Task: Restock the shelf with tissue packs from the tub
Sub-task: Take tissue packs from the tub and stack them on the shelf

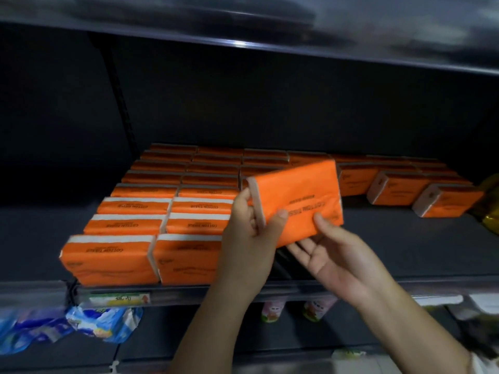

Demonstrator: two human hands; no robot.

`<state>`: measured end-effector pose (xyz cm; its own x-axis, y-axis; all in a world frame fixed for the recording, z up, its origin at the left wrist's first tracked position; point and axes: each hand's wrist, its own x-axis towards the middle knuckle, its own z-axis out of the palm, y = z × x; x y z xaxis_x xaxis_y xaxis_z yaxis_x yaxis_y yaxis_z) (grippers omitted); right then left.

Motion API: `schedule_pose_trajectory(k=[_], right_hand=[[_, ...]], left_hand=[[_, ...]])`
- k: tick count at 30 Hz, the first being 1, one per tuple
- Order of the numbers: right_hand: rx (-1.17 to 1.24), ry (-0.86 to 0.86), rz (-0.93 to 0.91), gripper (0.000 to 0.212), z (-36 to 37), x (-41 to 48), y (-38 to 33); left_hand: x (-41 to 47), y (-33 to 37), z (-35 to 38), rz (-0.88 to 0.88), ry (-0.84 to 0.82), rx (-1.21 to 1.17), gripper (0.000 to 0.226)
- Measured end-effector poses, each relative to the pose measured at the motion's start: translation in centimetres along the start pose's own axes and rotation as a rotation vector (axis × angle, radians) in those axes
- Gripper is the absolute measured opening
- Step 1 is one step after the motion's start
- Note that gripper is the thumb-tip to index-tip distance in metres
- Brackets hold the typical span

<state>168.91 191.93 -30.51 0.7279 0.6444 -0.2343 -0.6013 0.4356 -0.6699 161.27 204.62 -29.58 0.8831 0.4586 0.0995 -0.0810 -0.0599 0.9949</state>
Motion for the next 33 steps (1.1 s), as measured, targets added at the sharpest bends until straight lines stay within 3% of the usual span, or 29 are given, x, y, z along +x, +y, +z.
schedule_pose_trajectory(k=[2, 4, 6, 8, 11, 14, 19, 25, 29, 33], right_hand=[[0.033, 0.106, -0.090, 0.057, 0.1, 0.4, -1.4], [-0.148, 0.221, -0.237, 0.041, 0.1, 1.0, -2.7], [-0.537, 0.321, -0.394, 0.031, -0.1, 1.8, -3.3], [-1.089, 0.379, -0.509, 0.035, -0.6, 3.0, -3.5], [-1.766, 0.170, -0.479, 0.052, -0.6, 5.0, -2.8], [-2.194, 0.011, -0.438, 0.057, 0.2, 6.9, -1.5], [-2.285, 0.112, -0.526, 0.056, 1.1, 9.0, -0.1], [-2.281, 0.248, -0.637, 0.076, -1.2, 8.9, 1.6], [-2.249, 0.251, -0.790, 0.071, -1.7, 9.7, 1.9], [-2.232, 0.273, -0.826, 0.065, -1.6, 10.1, 2.3]], left_hand=[[0.0, 0.0, -0.5, 0.016, 0.035, 0.177, 0.067], [0.0, 0.3, -1.7, 0.073, 0.148, 0.387, 0.069], [-0.1, 0.7, -3.1, 0.147, 0.220, 0.615, 0.067], [0.1, 0.8, -4.3, 0.163, 0.207, 0.846, 0.070], [0.0, 0.3, -4.8, 0.057, 0.070, 1.166, 0.084], [0.0, -1.0, -4.8, -0.040, -0.019, 1.283, 0.087], [0.2, -2.1, -4.7, -0.090, -0.011, 1.341, 0.092], [0.4, -2.3, -4.6, -0.087, -0.011, 1.344, 0.094], [0.5, -2.3, -4.5, -0.075, -0.012, 1.339, 0.094], [0.4, -2.5, -4.6, -0.064, -0.003, 1.324, 0.097]])
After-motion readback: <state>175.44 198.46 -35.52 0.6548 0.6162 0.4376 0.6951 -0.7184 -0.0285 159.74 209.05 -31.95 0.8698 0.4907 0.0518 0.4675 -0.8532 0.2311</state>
